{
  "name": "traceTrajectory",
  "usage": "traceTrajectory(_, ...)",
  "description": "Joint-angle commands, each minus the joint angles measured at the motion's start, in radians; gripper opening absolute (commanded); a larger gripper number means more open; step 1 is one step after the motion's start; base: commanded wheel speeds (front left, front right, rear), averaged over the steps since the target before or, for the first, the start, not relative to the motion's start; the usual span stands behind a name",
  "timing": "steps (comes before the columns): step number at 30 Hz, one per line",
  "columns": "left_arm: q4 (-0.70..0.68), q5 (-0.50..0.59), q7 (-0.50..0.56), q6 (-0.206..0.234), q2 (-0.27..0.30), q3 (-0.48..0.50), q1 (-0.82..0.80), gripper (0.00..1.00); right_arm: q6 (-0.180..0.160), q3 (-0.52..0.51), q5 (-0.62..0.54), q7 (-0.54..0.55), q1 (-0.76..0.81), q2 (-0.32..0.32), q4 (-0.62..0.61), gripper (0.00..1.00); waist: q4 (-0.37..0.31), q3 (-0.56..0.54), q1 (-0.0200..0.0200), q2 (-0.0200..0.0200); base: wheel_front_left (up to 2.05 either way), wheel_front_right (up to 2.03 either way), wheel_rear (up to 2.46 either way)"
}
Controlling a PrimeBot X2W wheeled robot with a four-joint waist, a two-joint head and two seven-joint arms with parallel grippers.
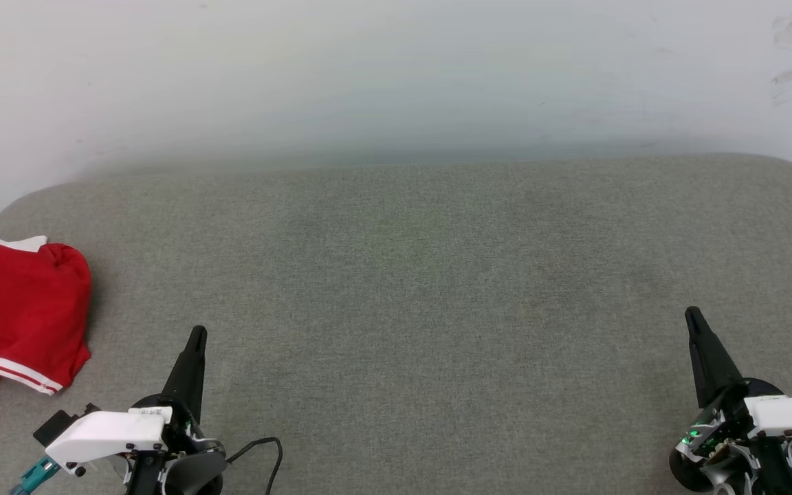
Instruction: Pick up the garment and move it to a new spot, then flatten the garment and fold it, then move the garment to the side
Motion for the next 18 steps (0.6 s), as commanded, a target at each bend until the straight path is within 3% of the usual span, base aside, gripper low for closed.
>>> traceTrajectory(1,0.001,0.002,0.003,-0.002,-0.001,0.002,-0.008,0.0,0.0,0.0,-0.005,0.001,-0.009,0.003,0.0,0.0,0.0,0.0,0.0,0.0,0.0,0.0,0.0)
traceTrajectory(18,0.001,0.002,0.002,-0.002,-0.001,0.002,-0.008,0.0,0.0,0.0,-0.005,0.001,-0.009,0.003,0.0,0.0,0.0,0.0,0.0,0.0,0.0,0.0,0.0)
